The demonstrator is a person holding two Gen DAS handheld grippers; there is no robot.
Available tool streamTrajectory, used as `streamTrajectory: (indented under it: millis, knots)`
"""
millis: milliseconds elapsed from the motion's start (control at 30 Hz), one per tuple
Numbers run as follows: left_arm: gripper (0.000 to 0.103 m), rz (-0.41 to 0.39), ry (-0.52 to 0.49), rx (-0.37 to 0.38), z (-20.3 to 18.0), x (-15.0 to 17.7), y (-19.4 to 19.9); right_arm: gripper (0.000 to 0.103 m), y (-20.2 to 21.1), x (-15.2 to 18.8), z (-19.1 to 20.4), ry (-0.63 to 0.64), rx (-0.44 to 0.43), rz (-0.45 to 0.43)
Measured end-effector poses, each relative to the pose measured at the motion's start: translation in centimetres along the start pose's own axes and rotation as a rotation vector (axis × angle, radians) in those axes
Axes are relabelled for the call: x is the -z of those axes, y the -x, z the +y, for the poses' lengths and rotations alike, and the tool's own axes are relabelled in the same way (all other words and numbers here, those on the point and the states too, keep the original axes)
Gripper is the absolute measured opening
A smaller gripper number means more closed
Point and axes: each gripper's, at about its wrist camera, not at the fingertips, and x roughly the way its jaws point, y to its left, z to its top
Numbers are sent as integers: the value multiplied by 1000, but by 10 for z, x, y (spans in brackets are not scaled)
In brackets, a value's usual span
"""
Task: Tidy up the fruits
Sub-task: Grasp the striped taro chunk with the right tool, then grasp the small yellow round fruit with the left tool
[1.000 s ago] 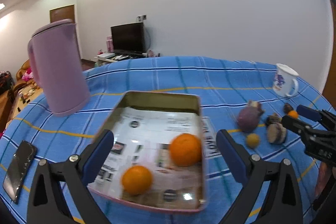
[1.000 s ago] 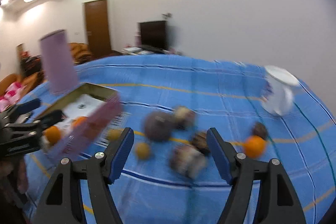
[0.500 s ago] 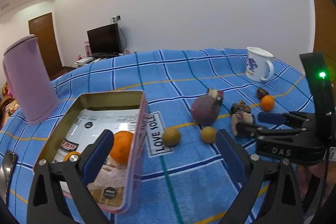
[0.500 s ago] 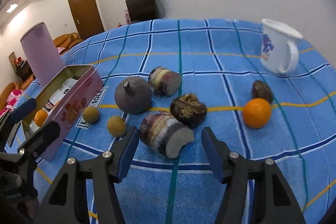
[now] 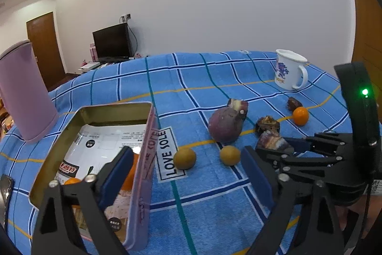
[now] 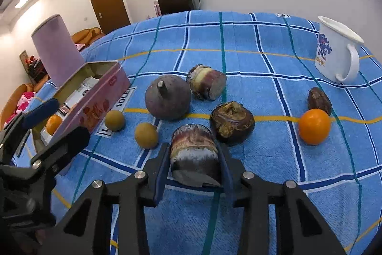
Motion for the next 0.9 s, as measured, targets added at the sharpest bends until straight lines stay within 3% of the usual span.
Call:
streamTrajectory:
  millis: [167,233,333,467,733,900]
  knots:
    - [81,18,-14,36,-9,-1,-6,41,19,4,-4,-5,56,-86]
    - [71,40,-27,55,-16,-2,-12,41,25,5,-9,-14,86,-106]
    - [59,82,-47,68,-26,-3,-24,41,27,5,-19,-44,82,-104]
    - [56,151,-57,75,-36,-4,-45,41,29,6,-25,-66,80,-109]
    - [29,262,-39,132,-45,-5,-72,41,30,7,-26,-83,71,-117]
    - [28,264,-25,138,-43,-5,-74,41,31,7,-27,-84,64,-121]
